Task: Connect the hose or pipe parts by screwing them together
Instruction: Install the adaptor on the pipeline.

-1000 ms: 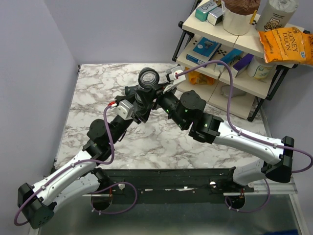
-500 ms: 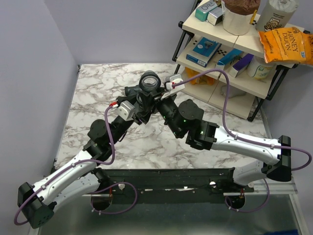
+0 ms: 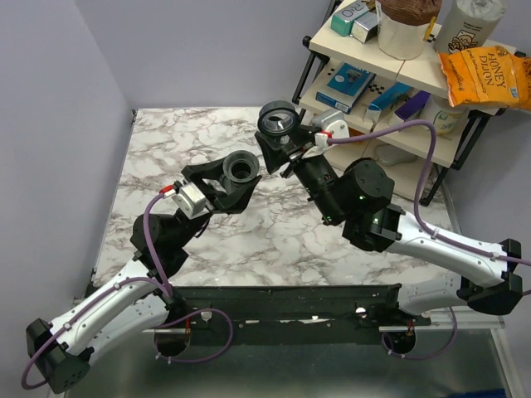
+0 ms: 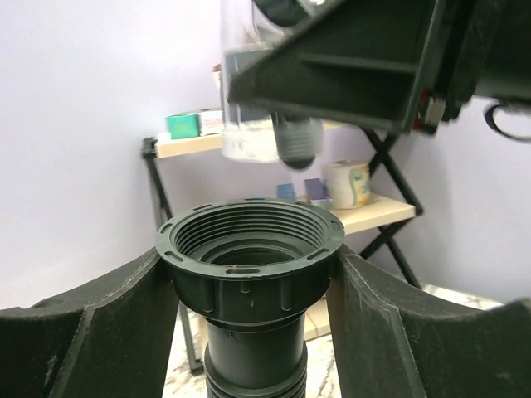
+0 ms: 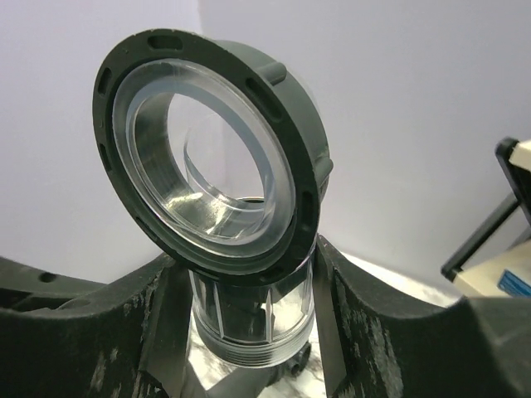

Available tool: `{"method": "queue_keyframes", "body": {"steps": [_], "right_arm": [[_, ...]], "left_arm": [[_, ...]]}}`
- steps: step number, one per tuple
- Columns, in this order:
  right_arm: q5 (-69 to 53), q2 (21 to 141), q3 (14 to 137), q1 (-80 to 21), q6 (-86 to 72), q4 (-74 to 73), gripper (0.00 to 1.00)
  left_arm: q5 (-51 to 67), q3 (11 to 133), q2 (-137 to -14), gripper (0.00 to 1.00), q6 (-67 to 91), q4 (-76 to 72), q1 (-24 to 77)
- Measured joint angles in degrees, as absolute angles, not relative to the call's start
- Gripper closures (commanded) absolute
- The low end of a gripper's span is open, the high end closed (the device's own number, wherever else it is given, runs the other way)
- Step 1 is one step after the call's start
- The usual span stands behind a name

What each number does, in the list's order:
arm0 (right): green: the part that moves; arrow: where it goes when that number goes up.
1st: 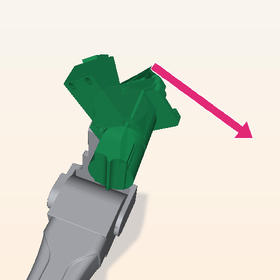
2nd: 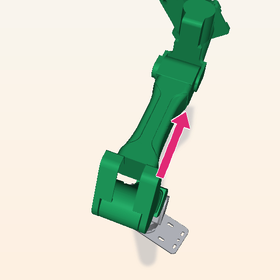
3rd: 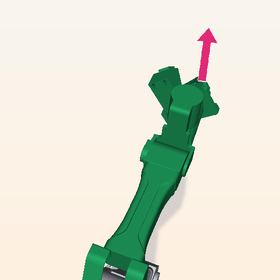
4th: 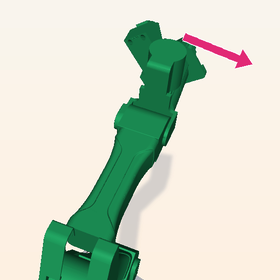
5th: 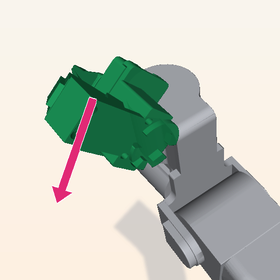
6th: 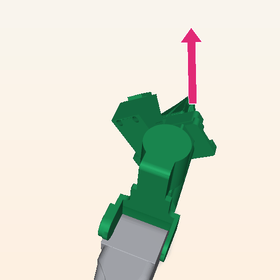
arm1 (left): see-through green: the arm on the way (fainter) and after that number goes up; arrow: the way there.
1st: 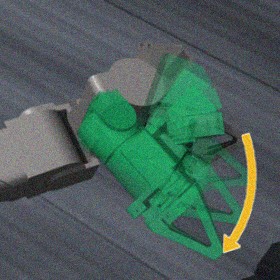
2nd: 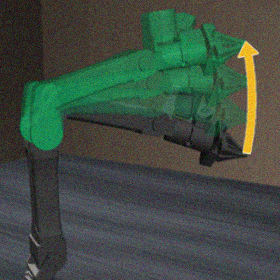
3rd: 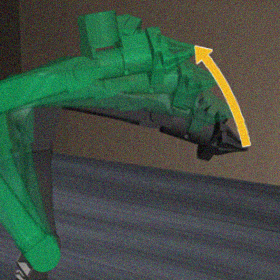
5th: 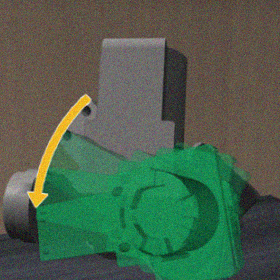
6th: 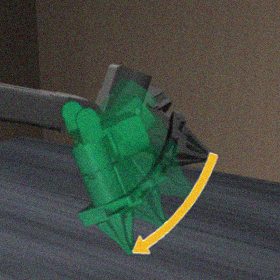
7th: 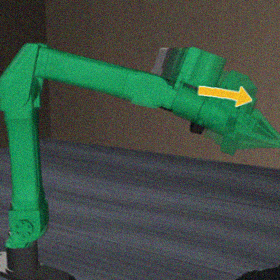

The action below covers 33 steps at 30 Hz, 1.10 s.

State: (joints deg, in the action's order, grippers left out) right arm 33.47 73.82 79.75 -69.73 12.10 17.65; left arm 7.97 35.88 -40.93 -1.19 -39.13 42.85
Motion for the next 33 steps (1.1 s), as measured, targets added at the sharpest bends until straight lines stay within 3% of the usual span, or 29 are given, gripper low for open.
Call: {"method": "queue_keyframes", "body": {"steps": [16,25,33], "right_arm": [[-7.0,69.1,81.5,-65.7,3.6,7.4,0.99],[-22.3,69.4,78.2,-58.8,-5.0,9.1,0.99],[-27.9,71.4,77.8,-56.9,-9.0,12.3,0.99]], "left_arm": [[16.4,35.9,-40.9,1.00,8.3,-38.5,42.8],[17.7,35.9,-40.7,1.00,10.6,-38.5,42.8],[19.9,35.9,-40.2,1.00,10.9,-38.4,42.8]]}}
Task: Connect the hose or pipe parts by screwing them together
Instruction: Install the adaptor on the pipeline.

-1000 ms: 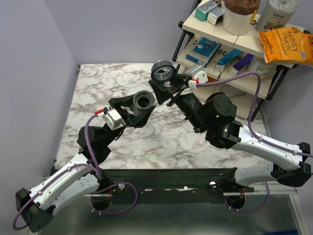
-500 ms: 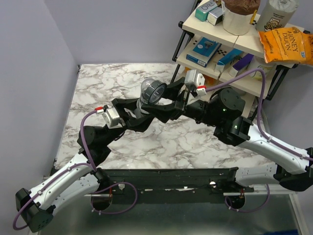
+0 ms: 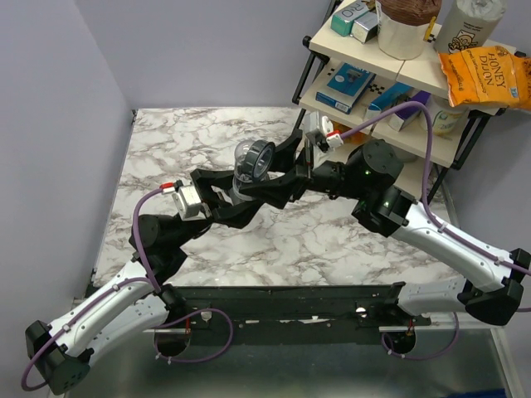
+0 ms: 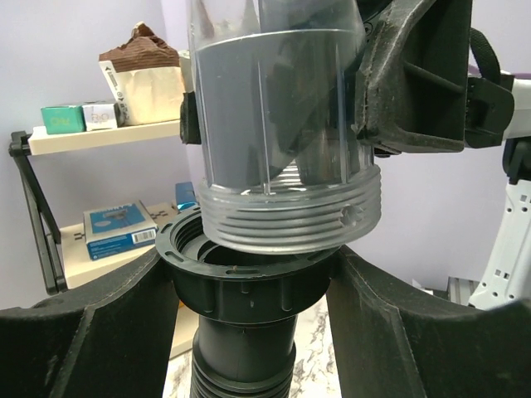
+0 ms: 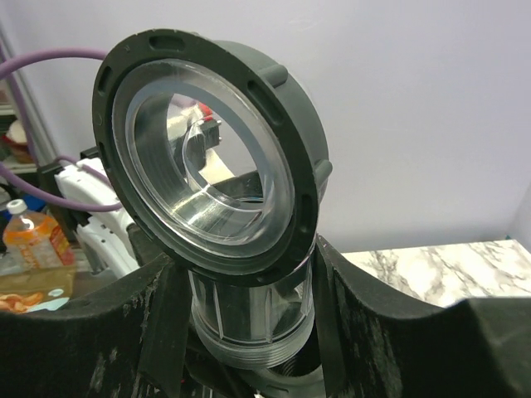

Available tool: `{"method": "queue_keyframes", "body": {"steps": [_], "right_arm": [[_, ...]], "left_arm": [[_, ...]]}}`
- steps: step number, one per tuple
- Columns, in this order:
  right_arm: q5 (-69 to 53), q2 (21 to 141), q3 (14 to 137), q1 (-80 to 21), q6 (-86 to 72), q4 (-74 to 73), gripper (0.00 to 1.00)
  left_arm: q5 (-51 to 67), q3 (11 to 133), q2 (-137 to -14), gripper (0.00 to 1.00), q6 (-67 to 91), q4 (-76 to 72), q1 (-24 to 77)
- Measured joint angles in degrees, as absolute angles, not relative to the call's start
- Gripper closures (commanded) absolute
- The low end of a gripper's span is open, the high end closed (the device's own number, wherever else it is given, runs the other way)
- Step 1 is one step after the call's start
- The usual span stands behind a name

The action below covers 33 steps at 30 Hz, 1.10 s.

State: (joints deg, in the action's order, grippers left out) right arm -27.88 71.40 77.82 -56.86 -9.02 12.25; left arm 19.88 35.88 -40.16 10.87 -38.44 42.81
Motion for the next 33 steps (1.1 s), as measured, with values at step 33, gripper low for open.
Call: {"method": "queue_keyframes", "body": {"steps": [33], "right_arm": [[-32.6,71.7,75.5,-53.4,-8.7,16.5,0.99]], "left_arm": [[21.6,36.0,-39.7,1.00,11.2,-38.7,42.7]]}}
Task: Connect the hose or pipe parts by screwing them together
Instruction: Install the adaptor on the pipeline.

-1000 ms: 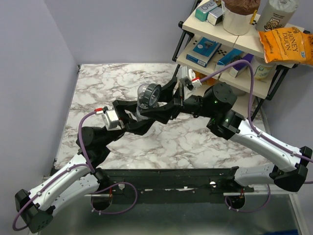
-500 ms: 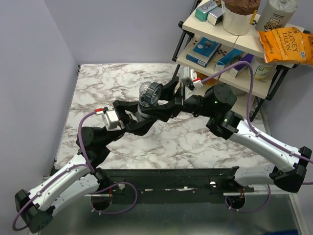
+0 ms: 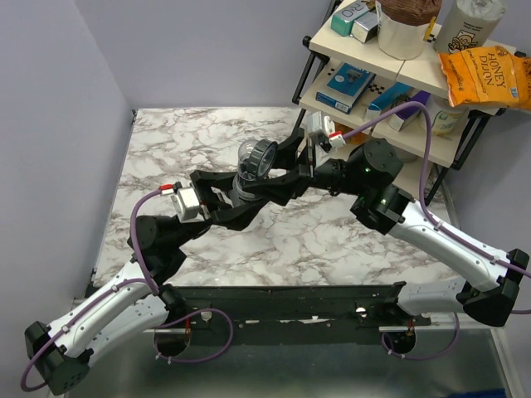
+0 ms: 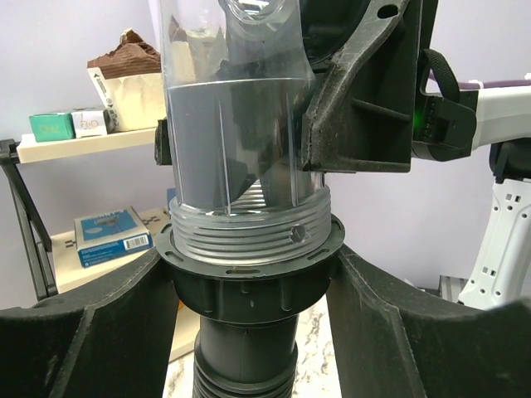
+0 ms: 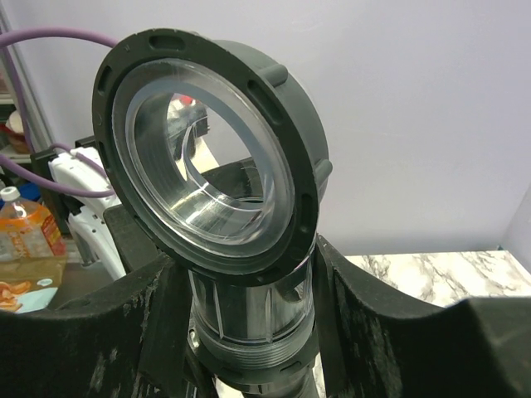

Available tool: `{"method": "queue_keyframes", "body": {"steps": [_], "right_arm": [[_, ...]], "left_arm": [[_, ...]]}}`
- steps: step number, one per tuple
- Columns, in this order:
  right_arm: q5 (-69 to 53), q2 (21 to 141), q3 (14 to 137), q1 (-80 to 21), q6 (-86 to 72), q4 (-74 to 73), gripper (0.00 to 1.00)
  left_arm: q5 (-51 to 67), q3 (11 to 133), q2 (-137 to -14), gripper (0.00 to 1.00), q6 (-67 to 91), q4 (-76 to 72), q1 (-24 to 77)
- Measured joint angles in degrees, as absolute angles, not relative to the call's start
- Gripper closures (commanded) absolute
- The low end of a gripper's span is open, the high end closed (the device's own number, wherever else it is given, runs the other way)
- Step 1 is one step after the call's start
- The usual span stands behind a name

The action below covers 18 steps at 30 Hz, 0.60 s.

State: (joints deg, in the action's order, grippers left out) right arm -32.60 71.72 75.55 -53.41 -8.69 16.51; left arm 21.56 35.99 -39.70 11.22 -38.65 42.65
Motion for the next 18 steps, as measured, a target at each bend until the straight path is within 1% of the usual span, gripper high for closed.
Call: {"method": "queue_keyframes", "body": {"steps": [18], "right_arm": [[-33.1,70.3,70.7,-52.6,-8.1,20.1,0.99]], "left_arm": [[20.9,36.0,-40.8,1.00,11.0,-37.1,42.8]]}}
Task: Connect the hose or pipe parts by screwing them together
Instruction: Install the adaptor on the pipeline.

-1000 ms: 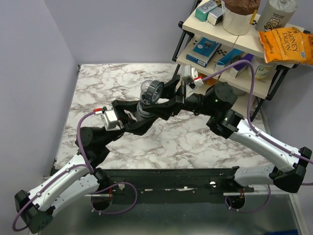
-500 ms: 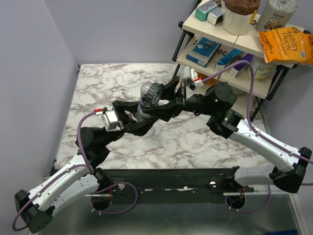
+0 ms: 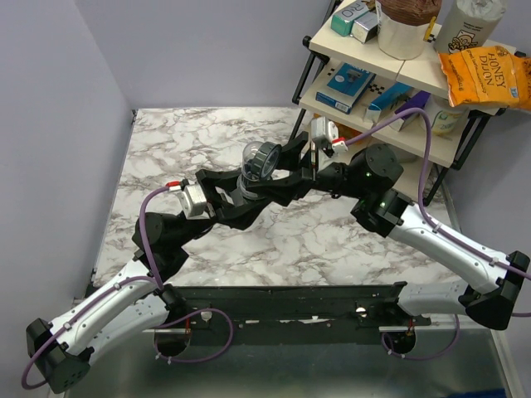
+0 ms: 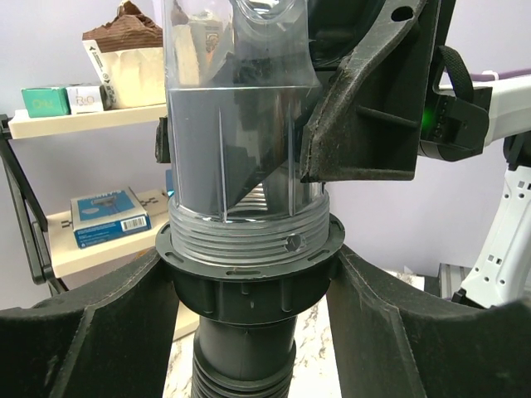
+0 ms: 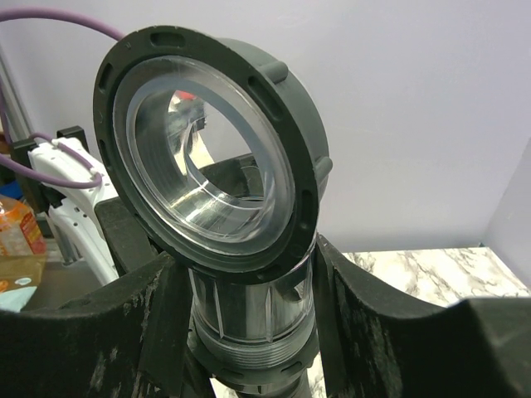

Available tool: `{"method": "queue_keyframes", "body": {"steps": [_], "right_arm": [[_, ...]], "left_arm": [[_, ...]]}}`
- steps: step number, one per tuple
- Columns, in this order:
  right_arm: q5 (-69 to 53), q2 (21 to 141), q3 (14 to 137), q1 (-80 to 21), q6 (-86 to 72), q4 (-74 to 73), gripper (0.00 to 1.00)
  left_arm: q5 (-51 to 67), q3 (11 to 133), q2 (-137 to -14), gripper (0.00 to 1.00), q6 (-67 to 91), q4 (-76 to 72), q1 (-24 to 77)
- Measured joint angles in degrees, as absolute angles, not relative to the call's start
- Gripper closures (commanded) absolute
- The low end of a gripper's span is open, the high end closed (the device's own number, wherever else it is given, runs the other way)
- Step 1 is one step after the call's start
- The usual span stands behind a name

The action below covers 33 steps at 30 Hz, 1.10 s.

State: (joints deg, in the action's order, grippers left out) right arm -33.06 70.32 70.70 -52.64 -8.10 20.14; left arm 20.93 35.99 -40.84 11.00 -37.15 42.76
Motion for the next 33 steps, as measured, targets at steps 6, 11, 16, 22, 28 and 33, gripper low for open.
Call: {"method": "queue_keyframes", "body": {"steps": [6,11,16,22,28,33], "right_arm": [[-35.3,70.9,71.5,-52.0,-7.8,19.4,0.99],[-35.3,71.2,71.6,-51.9,-7.5,19.4,0.99],[-37.0,72.3,73.1,-51.6,-6.5,17.7,0.99],[-40.4,74.2,76.4,-51.1,-3.9,13.9,0.99],[-38.9,73.5,75.4,-51.2,-3.5,13.6,0.99],[-36.4,72.6,74.2,-51.2,-2.9,12.5,0.99]], "left_arm": [[21.2,36.0,-40.9,1.00,11.0,-37.2,42.8],[21.4,36.0,-40.9,1.00,10.8,-37.2,42.8],[21.2,36.0,-41.0,1.00,10.0,-37.1,42.7],[20.9,36.0,-40.9,1.00,9.2,-37.1,42.4],[20.6,36.0,-40.9,1.00,8.6,-36.1,42.4],[19.5,36.0,-41.0,1.00,8.0,-34.0,42.4]]}}
